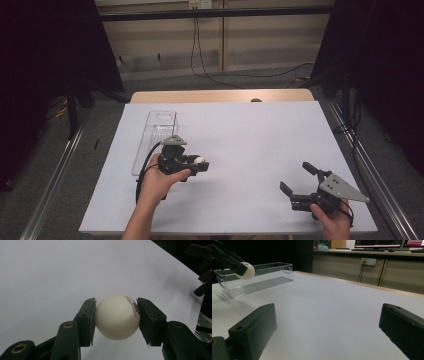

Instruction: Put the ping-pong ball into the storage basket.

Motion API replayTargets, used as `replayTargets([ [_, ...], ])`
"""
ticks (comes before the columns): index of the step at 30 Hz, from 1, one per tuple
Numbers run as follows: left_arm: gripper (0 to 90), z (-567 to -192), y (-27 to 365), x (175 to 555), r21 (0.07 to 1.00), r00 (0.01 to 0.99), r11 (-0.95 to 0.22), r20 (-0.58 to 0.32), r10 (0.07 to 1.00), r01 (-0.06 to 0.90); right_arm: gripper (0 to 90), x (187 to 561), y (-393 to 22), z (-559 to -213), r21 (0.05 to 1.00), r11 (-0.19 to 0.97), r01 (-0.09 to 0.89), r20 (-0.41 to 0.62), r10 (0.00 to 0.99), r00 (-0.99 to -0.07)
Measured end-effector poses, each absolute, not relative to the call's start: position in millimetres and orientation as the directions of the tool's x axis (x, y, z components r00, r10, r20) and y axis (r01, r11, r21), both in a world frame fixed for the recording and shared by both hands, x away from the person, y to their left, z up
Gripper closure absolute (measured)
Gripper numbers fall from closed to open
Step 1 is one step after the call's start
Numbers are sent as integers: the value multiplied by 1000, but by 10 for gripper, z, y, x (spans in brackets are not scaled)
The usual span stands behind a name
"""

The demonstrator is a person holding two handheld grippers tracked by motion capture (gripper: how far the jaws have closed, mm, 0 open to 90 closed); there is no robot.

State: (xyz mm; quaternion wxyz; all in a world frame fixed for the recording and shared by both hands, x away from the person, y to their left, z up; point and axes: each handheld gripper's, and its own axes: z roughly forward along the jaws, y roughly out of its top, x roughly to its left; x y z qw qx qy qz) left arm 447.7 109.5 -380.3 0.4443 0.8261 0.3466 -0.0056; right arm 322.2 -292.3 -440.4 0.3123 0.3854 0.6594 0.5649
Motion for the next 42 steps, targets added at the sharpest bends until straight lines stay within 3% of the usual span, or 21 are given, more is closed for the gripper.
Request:
replayTargets([
  [42, 513, -3741, 1283, 4518, 739, 734, -327, -320, 599, 589, 9, 3222, -2924, -4405, 986, 67, 156, 22, 861, -508],
])
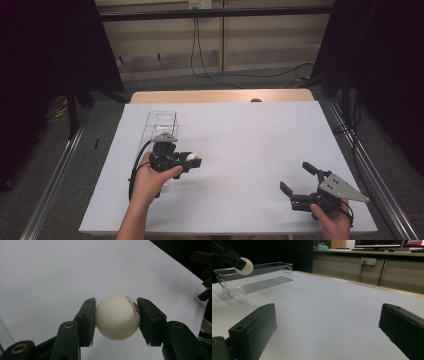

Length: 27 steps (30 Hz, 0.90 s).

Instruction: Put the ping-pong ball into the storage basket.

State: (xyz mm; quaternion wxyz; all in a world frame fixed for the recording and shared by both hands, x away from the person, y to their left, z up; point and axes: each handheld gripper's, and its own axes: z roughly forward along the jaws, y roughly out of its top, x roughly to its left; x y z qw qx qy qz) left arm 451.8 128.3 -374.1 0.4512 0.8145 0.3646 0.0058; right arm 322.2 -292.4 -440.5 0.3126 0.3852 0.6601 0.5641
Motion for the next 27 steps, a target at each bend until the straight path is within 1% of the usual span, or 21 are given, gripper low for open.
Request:
replayTargets([
  [3, 512, -3729, 1308, 4523, 738, 738, -340, -307, 601, 583, 9, 3222, -2923, -4405, 986, 67, 156, 22, 861, -508],
  [6, 512, -3725, 1317, 4518, 745, 728, -313, -321, 606, 589, 9, 3221, -2924, -4404, 986, 66, 156, 23, 861, -508],
  [15, 512, -3710, 1362, 4521, 748, 717, -299, -321, 619, 593, 9, 3222, -2923, -4405, 985, 69, 156, 21, 859, -511],
  [20, 513, -3702, 1380, 4526, 745, 717, -303, -321, 618, 594, 9, 3223, -2923, -4405, 986, 67, 153, 21, 861, -508],
  [21, 513, -3698, 1394, 4532, 743, 725, -318, -310, 615, 588, 9, 3223, -2923, -4406, 986, 67, 154, 21, 861, -508],
  [27, 512, -3695, 1404, 4532, 745, 717, -305, -317, 620, 593, 9, 3222, -2922, -4406, 986, 67, 154, 21, 861, -508],
])
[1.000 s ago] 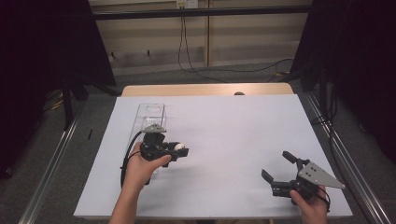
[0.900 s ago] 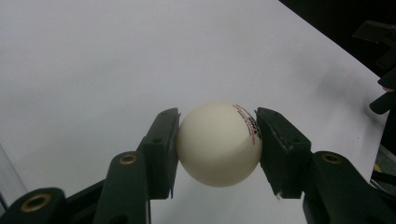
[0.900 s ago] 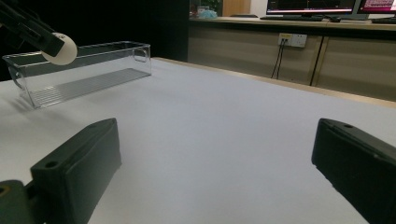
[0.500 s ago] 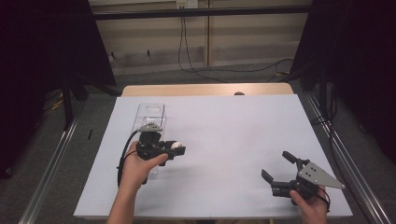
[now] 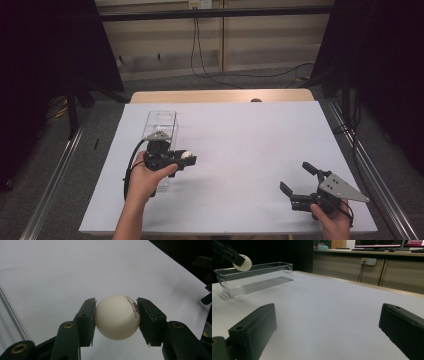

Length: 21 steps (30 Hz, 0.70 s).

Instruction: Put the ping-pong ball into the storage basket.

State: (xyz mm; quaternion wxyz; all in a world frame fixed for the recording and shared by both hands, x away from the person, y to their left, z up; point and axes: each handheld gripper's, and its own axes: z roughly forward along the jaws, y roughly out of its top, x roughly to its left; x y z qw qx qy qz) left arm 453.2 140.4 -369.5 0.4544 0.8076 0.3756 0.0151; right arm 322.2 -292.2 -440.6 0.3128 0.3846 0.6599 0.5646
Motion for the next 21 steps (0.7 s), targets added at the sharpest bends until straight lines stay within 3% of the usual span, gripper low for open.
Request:
replayTargets([
  [21, 513, -3677, 1483, 4548, 750, 704, -286, -319, 634, 597, 9, 3222, -2923, -4405, 986, 68, 155, 22, 860, -510],
])
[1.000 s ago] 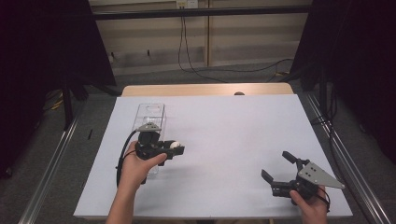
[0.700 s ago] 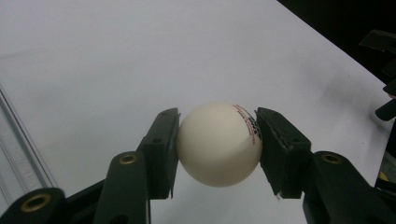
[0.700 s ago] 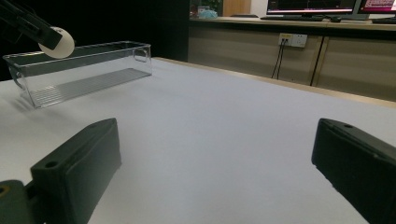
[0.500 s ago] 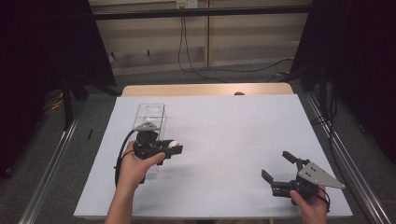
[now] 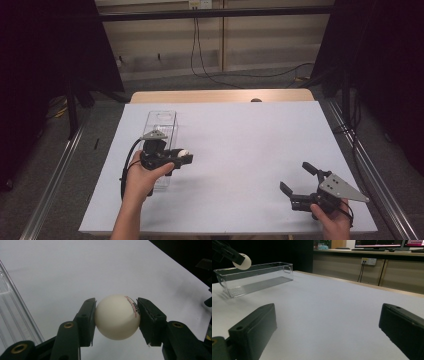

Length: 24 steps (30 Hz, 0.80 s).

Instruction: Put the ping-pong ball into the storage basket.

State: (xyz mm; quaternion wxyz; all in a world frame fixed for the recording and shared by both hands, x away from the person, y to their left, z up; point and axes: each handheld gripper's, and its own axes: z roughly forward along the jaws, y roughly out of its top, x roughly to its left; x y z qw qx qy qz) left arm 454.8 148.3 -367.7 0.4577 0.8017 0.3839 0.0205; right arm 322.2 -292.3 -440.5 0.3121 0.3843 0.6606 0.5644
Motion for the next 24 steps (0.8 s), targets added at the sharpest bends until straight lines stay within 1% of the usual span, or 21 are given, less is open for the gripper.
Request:
replayTargets([
  [24, 513, -3637, 1587, 4564, 757, 691, -273, -306, 655, 594, 9, 3222, -2925, -4406, 985, 67, 158, 23, 860, -510],
])
